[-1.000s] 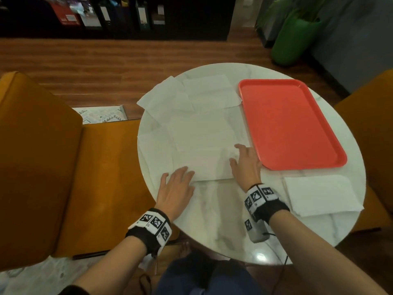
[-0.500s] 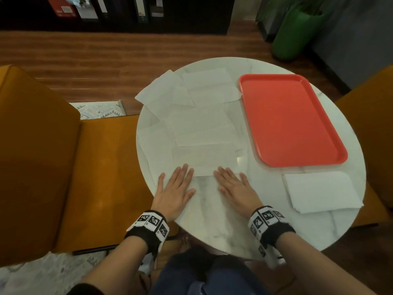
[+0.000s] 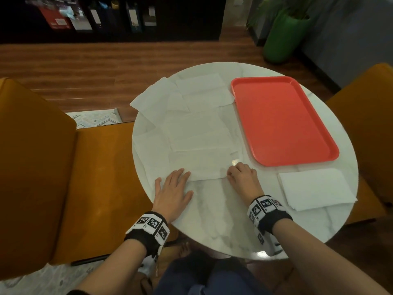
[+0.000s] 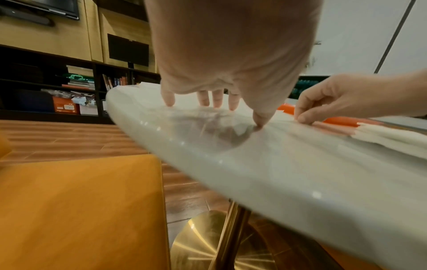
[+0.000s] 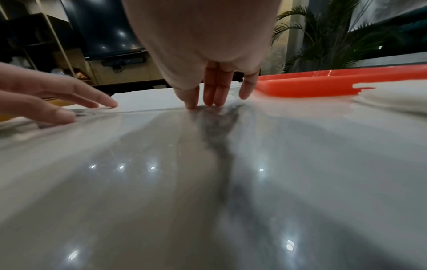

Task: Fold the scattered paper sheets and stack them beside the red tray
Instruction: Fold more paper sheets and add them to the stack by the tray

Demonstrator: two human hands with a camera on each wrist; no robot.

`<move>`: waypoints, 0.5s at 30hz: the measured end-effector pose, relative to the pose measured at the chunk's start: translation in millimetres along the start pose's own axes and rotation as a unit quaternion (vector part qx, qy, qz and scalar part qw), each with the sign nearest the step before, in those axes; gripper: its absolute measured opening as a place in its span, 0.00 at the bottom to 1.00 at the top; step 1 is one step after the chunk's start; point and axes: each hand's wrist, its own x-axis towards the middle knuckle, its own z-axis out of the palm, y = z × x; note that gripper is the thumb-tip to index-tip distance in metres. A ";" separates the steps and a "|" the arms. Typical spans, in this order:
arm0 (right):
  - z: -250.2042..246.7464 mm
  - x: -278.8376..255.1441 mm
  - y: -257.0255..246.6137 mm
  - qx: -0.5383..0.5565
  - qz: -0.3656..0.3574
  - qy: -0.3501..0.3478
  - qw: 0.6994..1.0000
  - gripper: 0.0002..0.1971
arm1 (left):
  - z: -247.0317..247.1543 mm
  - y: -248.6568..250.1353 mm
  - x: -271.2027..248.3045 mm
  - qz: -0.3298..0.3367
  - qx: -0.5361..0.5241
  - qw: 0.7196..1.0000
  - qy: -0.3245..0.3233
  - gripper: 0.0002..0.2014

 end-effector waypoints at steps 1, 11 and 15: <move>0.4 0.2 0.4 -0.009 0.002 -0.006 1.000 0.09 | -3.0 3.2 2.2 -0.006 -0.006 1.000 0.007 0.31; -42.5 -12.8 -9.6 0.073 -0.012 0.064 0.995 0.04 | -24.0 41.5 27.6 0.054 -0.004 0.996 0.072 0.30; -89.2 -29.9 -5.4 0.227 -0.010 0.072 0.971 0.03 | -49.7 59.6 36.3 0.108 -0.104 0.977 0.148 0.12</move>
